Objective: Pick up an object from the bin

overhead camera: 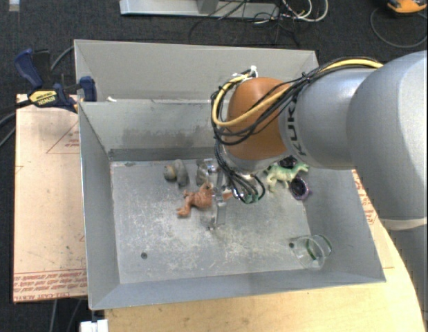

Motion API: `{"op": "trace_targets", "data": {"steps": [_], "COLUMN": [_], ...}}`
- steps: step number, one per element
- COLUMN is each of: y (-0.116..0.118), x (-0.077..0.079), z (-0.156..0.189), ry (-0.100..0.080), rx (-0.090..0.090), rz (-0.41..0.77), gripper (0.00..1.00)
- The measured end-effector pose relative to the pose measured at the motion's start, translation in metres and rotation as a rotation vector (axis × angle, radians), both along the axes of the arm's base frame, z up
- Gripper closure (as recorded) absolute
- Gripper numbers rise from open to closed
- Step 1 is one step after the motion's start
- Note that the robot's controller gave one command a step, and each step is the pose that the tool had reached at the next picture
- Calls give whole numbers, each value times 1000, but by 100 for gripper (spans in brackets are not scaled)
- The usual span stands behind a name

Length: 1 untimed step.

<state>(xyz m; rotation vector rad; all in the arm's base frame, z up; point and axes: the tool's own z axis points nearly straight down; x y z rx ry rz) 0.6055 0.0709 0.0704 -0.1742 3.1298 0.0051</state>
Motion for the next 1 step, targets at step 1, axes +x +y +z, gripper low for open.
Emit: {"op": "trace_targets", "data": {"steps": [1], "y": [21], "x": [27], "z": [0], "ry": [7], "rx": [-2], "rz": [172], "gripper": [100]}}
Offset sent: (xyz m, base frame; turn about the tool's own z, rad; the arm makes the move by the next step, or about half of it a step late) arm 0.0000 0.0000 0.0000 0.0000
